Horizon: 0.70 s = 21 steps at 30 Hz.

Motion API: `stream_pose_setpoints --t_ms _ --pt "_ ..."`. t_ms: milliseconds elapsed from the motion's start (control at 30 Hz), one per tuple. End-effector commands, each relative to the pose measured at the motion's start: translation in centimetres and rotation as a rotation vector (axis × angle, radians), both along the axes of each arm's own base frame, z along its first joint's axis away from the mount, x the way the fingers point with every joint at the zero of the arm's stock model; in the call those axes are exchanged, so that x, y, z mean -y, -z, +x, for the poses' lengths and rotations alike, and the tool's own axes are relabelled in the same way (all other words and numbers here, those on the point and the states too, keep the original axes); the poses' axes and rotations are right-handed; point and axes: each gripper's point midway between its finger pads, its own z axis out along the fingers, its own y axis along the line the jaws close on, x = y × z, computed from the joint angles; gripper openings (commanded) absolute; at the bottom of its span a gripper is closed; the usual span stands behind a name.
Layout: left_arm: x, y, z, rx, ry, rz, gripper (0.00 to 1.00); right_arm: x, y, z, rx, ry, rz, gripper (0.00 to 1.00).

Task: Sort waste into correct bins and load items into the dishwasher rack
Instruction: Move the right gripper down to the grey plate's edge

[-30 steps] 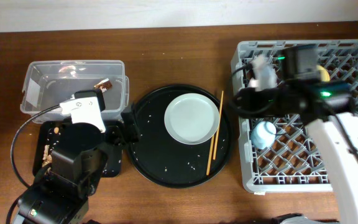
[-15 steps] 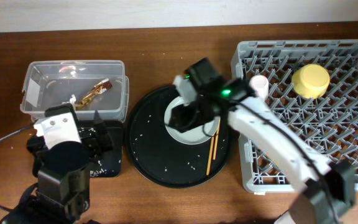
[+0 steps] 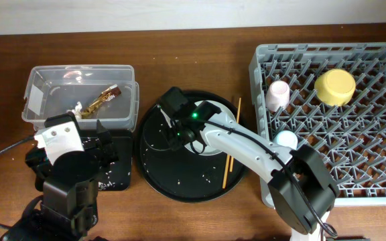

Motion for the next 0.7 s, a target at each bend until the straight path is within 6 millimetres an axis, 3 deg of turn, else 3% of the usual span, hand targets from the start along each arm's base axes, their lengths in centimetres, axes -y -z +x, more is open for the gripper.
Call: stream_pose_setpoints --t_ms 0,267,667 --pt "-0.4 -0.5 -0.1 0.019 -0.027 -0.007 0.99 0.8 1.1 0.7 0.025 0.031 -0.060 0.44" --pt "-0.4 -0.5 -0.1 0.019 -0.027 -0.007 0.99 0.6 1.8 1.0 0.034 0.031 -0.051 0.40" --pt "-0.4 -0.5 -0.1 0.019 -0.027 -0.007 0.99 1.6 6.4 1.2 0.012 0.047 -0.131 0.40"
